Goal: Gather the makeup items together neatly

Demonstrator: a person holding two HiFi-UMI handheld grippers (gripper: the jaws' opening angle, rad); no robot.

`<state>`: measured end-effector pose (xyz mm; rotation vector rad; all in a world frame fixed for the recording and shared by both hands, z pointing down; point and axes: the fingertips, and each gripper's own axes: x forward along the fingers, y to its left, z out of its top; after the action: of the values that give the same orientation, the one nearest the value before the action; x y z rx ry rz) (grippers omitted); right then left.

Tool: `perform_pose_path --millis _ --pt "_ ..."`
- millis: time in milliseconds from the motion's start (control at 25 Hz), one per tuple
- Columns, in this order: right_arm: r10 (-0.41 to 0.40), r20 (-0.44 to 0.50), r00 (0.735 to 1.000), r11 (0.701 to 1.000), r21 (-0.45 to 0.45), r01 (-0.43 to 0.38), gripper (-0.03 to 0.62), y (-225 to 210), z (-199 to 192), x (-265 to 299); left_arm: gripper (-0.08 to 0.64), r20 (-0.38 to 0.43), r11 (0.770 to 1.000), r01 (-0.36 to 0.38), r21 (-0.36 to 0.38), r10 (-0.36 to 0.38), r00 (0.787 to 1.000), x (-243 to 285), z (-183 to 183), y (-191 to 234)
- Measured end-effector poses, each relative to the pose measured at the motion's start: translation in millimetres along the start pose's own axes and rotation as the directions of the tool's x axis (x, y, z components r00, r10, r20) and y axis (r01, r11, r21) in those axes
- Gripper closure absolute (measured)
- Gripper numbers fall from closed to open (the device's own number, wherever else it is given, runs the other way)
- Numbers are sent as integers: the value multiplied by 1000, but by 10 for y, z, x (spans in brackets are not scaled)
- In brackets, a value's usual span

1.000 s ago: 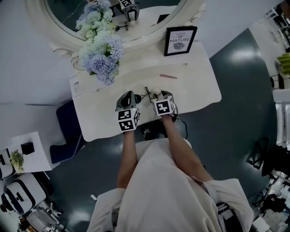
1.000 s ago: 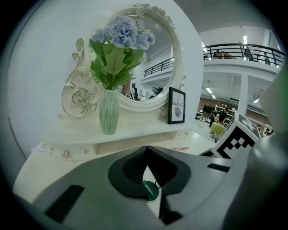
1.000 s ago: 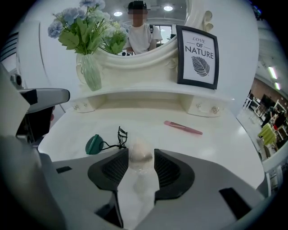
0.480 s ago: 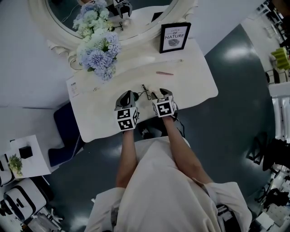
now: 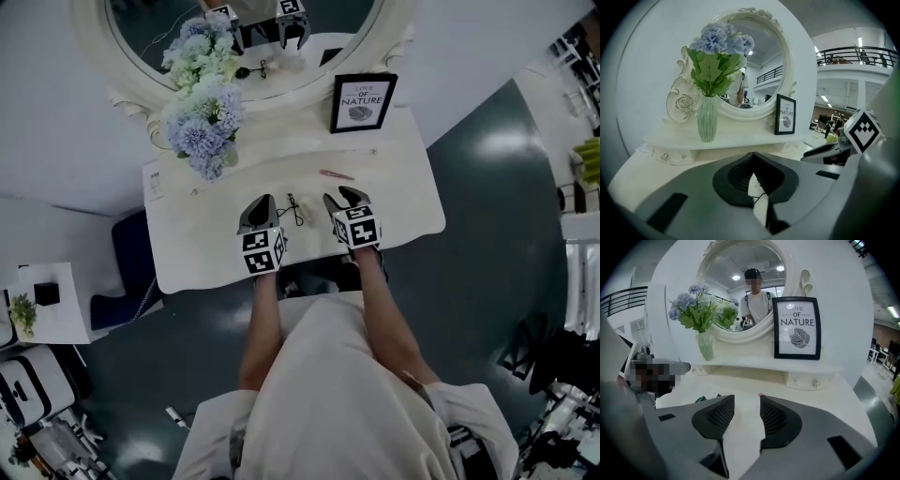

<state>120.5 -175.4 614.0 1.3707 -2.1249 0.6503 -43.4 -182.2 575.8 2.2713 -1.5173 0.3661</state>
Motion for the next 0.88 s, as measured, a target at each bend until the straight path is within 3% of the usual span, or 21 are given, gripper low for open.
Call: perform_pose_path --millis 280,720,880 --pt "83 -29 996 990 -116 -85 397 -393 101 39 546 3 996 -74 -50 74 997 190 40 -285" --pt "192 -109 975 965 -160 -208 408 -786 54 319 546 4 970 -217 -113 219 976 262 -53 -417" --pt "240 -153 959 941 -206 -269 413 -798 -37 446 546 3 954 -272 -126 274 962 215 -128 -456"
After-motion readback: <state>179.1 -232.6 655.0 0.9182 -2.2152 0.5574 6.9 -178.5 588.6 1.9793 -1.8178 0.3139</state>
